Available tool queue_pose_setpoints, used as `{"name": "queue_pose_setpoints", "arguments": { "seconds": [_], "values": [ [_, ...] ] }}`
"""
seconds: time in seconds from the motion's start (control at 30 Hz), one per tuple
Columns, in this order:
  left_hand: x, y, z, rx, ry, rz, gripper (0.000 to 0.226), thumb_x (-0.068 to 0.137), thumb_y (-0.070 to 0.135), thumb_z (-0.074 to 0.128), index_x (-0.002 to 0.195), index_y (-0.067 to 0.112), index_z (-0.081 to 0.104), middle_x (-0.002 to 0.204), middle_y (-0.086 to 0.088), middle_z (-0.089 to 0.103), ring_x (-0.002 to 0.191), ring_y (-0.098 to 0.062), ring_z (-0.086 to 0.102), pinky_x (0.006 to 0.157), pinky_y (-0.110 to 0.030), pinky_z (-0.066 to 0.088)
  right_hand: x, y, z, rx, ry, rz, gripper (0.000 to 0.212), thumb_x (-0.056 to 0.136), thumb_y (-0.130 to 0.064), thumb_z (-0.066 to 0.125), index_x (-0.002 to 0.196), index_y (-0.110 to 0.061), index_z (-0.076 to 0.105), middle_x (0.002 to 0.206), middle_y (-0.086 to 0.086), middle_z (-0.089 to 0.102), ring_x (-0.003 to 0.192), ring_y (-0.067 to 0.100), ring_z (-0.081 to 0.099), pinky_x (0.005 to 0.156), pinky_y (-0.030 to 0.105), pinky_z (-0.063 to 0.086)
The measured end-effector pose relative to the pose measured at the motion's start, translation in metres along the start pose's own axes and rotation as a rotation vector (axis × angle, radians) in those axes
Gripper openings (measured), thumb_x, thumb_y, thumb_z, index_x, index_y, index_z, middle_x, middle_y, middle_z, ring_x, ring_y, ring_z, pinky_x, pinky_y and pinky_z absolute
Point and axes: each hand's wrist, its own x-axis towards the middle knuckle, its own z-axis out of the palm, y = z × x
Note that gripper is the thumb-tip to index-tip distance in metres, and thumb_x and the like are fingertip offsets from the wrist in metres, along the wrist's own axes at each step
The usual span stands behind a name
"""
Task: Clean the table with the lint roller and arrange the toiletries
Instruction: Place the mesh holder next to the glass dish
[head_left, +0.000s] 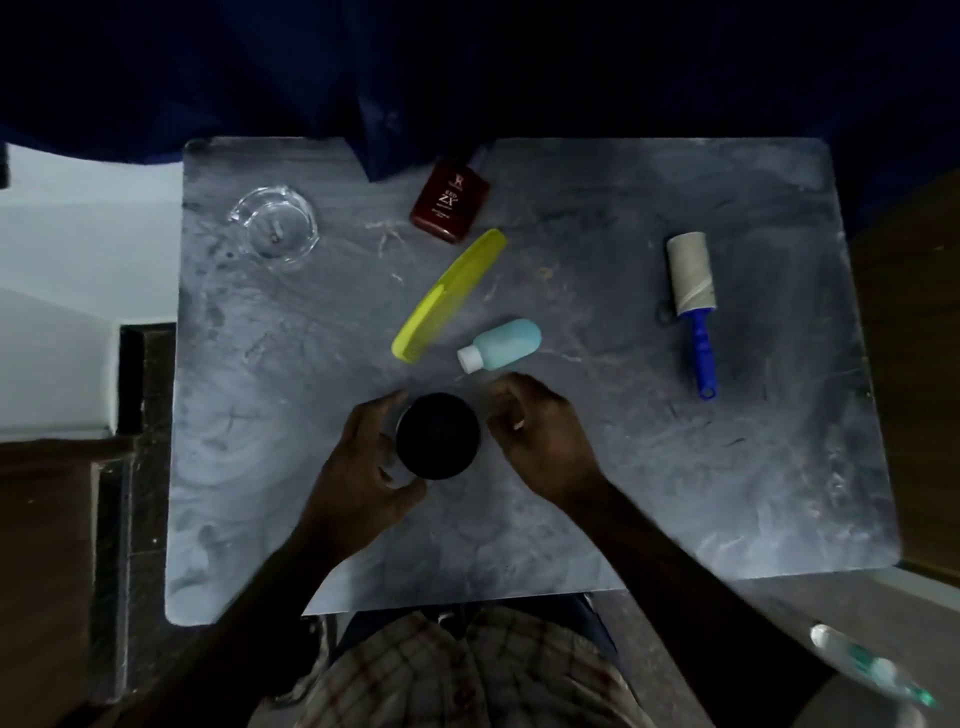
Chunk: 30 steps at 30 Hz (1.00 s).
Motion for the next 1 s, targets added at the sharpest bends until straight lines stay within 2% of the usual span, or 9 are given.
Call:
{"name": "queue_pose_setpoints", "arguments": {
  "seconds": [0.1, 0.2, 0.33, 0.47, 0.6, 0.7, 0.83, 0.93, 1.0],
  "values": [
    [0.003, 0.002, 0.008, 0.044, 0.004, -0.004, 0.101, 0.066, 0.054, 0.080, 0.158, 0.038, 0.041, 0.145, 0.027, 0.044, 0.126, 0.009, 0.053, 0.089, 0.003, 0.047, -0.009, 0.005, 0.004, -0.028, -0.037, 0.000, 0.040, 0.088, -0.011, 0.063, 0.128, -0.014, 0.062, 0.121, 0.007, 0.070, 0.108, 0.028, 0.068, 0.088, 0.045, 0.057],
    [0.004, 0.006, 0.016, 0.048, 0.032, -0.053, 0.097, 0.063, 0.060, 0.082, 0.149, 0.039, 0.044, 0.142, 0.023, 0.050, 0.126, 0.007, 0.052, 0.097, -0.003, 0.042, -0.017, 0.009, 0.009, -0.068, -0.108, -0.020, 0.054, 0.086, -0.012, 0.064, 0.139, -0.019, 0.055, 0.133, 0.003, 0.063, 0.117, 0.026, 0.063, 0.096, 0.038, 0.055],
    [0.002, 0.010, 0.020, 0.049, 0.100, -0.064, 0.087, 0.062, 0.062, 0.086, 0.140, 0.049, 0.050, 0.134, 0.034, 0.058, 0.120, 0.013, 0.059, 0.095, -0.004, 0.045, -0.021, 0.007, 0.018, -0.038, -0.137, -0.093, 0.064, 0.083, -0.016, 0.069, 0.144, -0.019, 0.049, 0.137, 0.001, 0.060, 0.123, 0.022, 0.060, 0.097, 0.029, 0.051],
    [-0.002, 0.015, 0.007, 0.001, 0.212, -0.096, 0.088, 0.065, 0.058, 0.096, 0.140, 0.061, 0.049, 0.136, 0.033, 0.064, 0.123, 0.012, 0.064, 0.097, 0.000, 0.046, -0.010, -0.009, 0.023, 0.021, -0.095, -0.154, 0.066, 0.077, -0.016, 0.071, 0.140, -0.021, 0.052, 0.131, 0.000, 0.062, 0.113, 0.018, 0.066, 0.089, 0.038, 0.060],
    [0.005, 0.019, -0.027, 0.007, 0.367, -0.084, 0.086, 0.067, 0.054, 0.098, 0.141, 0.057, 0.052, 0.134, 0.035, 0.066, 0.119, 0.011, 0.067, 0.087, -0.014, 0.060, 0.016, -0.048, 0.030, 0.080, -0.115, -0.202, 0.068, 0.077, -0.024, 0.068, 0.140, -0.035, 0.044, 0.133, -0.008, 0.057, 0.119, 0.017, 0.062, 0.094, 0.040, 0.058],
    [0.016, 0.017, -0.054, 0.013, 0.470, -0.114, 0.086, 0.069, 0.045, 0.101, 0.142, 0.048, 0.055, 0.126, 0.038, 0.066, 0.112, 0.010, 0.068, 0.083, -0.025, 0.064, 0.042, -0.080, 0.042, 0.105, -0.127, -0.245, 0.070, 0.074, -0.036, 0.063, 0.141, -0.033, 0.043, 0.134, -0.007, 0.055, 0.120, 0.018, 0.059, 0.099, 0.037, 0.054],
    [0.037, 0.014, -0.081, -0.072, 0.584, -0.158, 0.079, 0.066, 0.048, 0.094, 0.136, 0.024, 0.064, 0.110, 0.027, 0.073, 0.095, 0.010, 0.069, 0.079, -0.007, 0.053, 0.079, -0.112, 0.066, 0.133, -0.150, -0.242, 0.076, 0.076, -0.023, 0.077, 0.145, -0.023, 0.046, 0.136, -0.001, 0.058, 0.123, 0.020, 0.060, 0.102, 0.040, 0.053],
    [0.055, 0.001, -0.098, -0.101, 0.608, -0.222, 0.070, 0.071, 0.017, 0.101, 0.129, 0.016, 0.064, 0.096, 0.021, 0.074, 0.085, 0.007, 0.071, 0.071, -0.007, 0.052, 0.104, -0.135, 0.082, 0.134, -0.194, -0.216, 0.079, 0.078, -0.023, 0.077, 0.149, -0.022, 0.041, 0.141, 0.001, 0.056, 0.130, 0.022, 0.057, 0.106, 0.043, 0.051],
    [0.066, -0.006, -0.107, -0.109, 0.597, -0.253, 0.065, 0.077, 0.000, 0.093, 0.132, 0.013, 0.061, 0.101, 0.016, 0.074, 0.094, -0.006, 0.074, 0.075, -0.009, 0.054, 0.116, -0.146, 0.091, 0.148, -0.221, -0.203, 0.081, 0.078, -0.024, 0.077, 0.149, -0.023, 0.040, 0.142, 0.002, 0.056, 0.132, 0.022, 0.056, 0.107, 0.044, 0.050]
  ]
}}
